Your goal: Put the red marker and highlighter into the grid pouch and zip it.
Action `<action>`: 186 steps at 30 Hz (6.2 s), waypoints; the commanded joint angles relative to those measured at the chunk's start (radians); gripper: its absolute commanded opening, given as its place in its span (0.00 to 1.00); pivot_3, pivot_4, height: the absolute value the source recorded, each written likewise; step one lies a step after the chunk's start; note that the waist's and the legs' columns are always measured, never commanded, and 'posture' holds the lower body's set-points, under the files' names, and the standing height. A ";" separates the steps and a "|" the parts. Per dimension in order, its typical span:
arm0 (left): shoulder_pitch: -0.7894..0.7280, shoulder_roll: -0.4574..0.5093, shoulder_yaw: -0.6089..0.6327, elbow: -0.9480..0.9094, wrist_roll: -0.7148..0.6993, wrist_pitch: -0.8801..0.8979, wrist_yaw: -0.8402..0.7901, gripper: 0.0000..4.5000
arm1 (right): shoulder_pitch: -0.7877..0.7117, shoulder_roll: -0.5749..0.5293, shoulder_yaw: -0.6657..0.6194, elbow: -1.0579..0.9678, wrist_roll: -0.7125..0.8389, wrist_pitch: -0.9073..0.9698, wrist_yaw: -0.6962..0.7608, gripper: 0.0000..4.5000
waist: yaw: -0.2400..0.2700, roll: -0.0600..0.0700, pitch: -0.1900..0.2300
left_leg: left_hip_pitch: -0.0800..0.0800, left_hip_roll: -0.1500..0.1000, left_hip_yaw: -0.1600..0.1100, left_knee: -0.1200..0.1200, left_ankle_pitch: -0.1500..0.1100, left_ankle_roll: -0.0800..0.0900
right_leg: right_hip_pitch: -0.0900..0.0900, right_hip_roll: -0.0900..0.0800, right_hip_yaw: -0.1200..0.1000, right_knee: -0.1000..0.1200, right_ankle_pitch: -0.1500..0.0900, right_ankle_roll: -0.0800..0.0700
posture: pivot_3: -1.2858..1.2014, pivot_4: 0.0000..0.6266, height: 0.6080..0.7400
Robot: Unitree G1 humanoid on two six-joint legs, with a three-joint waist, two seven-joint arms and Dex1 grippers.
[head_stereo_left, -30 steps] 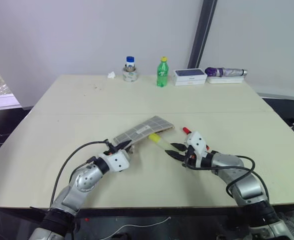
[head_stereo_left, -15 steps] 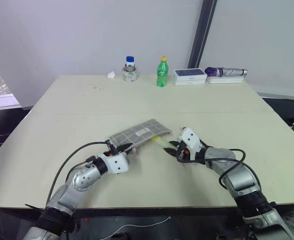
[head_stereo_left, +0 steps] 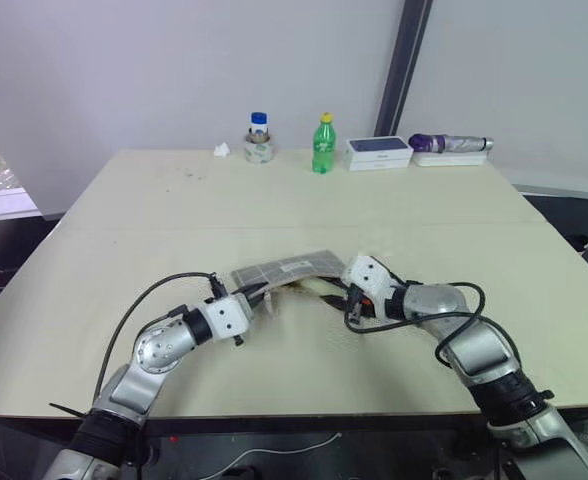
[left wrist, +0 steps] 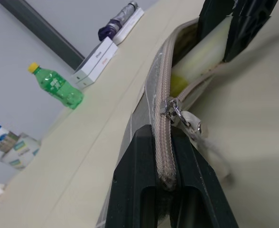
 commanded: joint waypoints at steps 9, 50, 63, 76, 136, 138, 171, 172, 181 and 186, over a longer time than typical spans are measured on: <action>0.000 0.021 0.037 -0.052 -0.126 -0.020 -0.116 0.00 | -0.054 -0.054 0.085 -0.020 -0.148 -0.186 0.061 0.21 | -0.001 0.000 0.000 | 0.000 0.000 0.000 0.000 0.000 0.000 | 0.000 0.000 0.000 0.000 0.000 0.000 | 0.52 0.24 1.00; 0.001 0.011 0.086 0.016 -0.094 -0.124 -0.047 0.00 | 0.149 -0.047 -0.407 -0.374 0.308 0.182 0.066 0.99 | 0.004 0.000 0.000 | 0.000 0.001 -0.001 0.001 0.000 0.000 | 0.002 0.000 -0.001 -0.001 0.000 0.000 | 0.52 0.24 1.00; 0.006 -0.001 0.060 -0.002 -0.067 -0.134 -0.048 0.00 | 0.096 -0.062 -0.311 0.036 0.050 0.091 -0.190 0.99 | -0.003 0.000 0.000 | 0.000 0.000 0.002 0.000 0.000 0.000 | 0.001 0.000 0.000 -0.001 0.000 0.000 | 0.52 0.24 1.00; 0.020 0.009 0.062 -0.022 -0.042 -0.132 -0.023 0.00 | 0.037 -0.045 -0.369 0.130 0.135 0.278 -0.232 0.20 | 0.001 0.000 0.000 | 0.000 0.001 0.002 0.000 0.000 0.001 | 0.001 0.000 0.000 -0.001 0.000 0.000 | 0.52 0.24 1.00; -0.015 0.026 -0.022 -0.064 -0.002 -0.078 -0.127 0.00 | 0.046 -0.175 0.021 -0.228 -0.082 -0.017 0.095 0.08 | 0.006 0.000 0.001 | 0.000 0.000 -0.001 0.003 -0.002 0.002 | 0.004 0.000 -0.002 -0.003 0.000 0.001 | 0.52 0.24 1.00; -0.017 0.047 -0.008 -0.044 -0.012 -0.086 -0.135 0.00 | 0.038 -0.157 0.054 -0.242 -0.105 -0.029 0.087 0.08 | 0.003 0.000 0.001 | 0.000 0.000 0.000 0.004 -0.002 0.002 | 0.005 0.000 -0.002 -0.003 0.000 0.001 | 0.52 0.24 1.00; -0.018 0.012 0.019 -0.048 0.026 -0.011 -0.040 0.00 | 0.233 -0.099 -0.288 -0.271 0.400 -0.049 0.159 0.99 | 0.006 0.000 0.001 | 0.002 0.002 -0.002 0.005 -0.002 0.003 | 0.009 0.000 -0.004 -0.004 0.000 0.001 | 0.52 0.24 1.00; -0.022 0.011 0.010 -0.043 0.048 -0.019 -0.035 0.00 | 0.259 -0.097 -0.287 -0.293 0.431 -0.015 0.161 0.99 | 0.006 0.000 0.001 | 0.002 0.002 -0.002 0.005 -0.002 0.003 | 0.009 0.000 -0.004 -0.004 0.000 0.001 | 0.52 0.24 1.00; -0.056 -0.041 -0.055 -0.093 0.088 0.016 -0.044 0.00 | 0.366 0.047 -0.056 -0.251 0.221 -0.078 0.002 0.99 | -0.001 0.000 0.001 | 0.002 0.000 -0.002 0.004 -0.002 0.003 | 0.008 0.001 -0.003 -0.003 0.000 0.001 | 0.52 0.24 1.00; -0.063 -0.027 -0.073 -0.112 0.113 0.024 -0.063 0.00 | 0.290 0.168 -0.044 -0.151 0.199 -0.086 -0.084 0.99 | 0.000 0.000 0.001 | 0.002 0.000 -0.002 0.004 -0.002 0.003 | 0.008 0.001 -0.003 -0.003 0.000 0.001 | 0.52 0.24 1.00</action>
